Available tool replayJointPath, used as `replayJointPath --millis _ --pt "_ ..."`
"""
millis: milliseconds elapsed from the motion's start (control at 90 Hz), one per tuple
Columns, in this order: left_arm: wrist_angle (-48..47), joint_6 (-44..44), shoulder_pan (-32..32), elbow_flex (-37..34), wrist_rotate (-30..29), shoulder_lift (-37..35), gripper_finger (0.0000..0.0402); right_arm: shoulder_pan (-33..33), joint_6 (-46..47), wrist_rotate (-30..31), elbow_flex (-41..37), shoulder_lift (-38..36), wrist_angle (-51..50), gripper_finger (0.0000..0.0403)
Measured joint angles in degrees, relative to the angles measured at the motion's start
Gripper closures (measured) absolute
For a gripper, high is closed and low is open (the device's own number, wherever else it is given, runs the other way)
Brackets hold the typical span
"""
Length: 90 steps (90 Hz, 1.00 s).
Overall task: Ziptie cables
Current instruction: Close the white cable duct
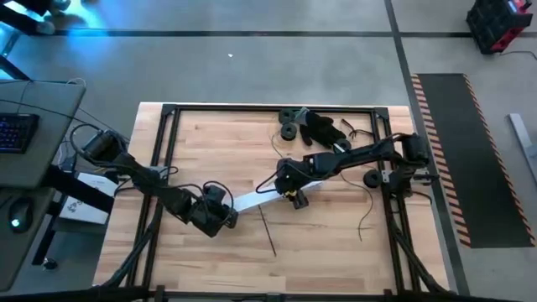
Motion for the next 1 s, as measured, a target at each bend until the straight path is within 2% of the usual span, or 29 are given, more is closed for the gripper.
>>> replayJointPath --millis 167,378,556,644,700,844,1000 --pt "-5.4 3.0 1.4 3.1 2.0 -4.1 0.0401 -0.4 0.4 -1.1 0.0 -0.4 0.8 0.0196" --pt "-12.9 5.6 2.2 6.7 1.3 -8.1 0.0401 -1.1 0.4 -2.7 0.0 -1.4 0.8 0.0196" --pt "-13.4 6.9 2.1 6.8 1.2 -9.7 0.0401 -1.4 0.3 -3.2 0.0 -2.2 1.2 0.0196" --pt "-13.9 6.9 2.1 6.8 1.5 -9.6 0.0401 -1.5 1.4 1.4 0.1 -2.2 0.7 0.0196" --pt "-14.0 6.9 2.1 6.8 1.5 -9.6 0.0401 -1.8 1.4 2.3 0.1 -2.3 0.0 0.0196" --pt "-14.3 6.9 2.0 6.8 1.9 -9.6 0.0401 -1.9 1.2 -1.0 0.1 -5.0 -0.1 0.0196" --pt "-14.3 6.5 2.0 6.8 1.8 -9.6 0.0401 -1.7 -0.3 -3.3 0.2 -4.3 0.3 0.0196"
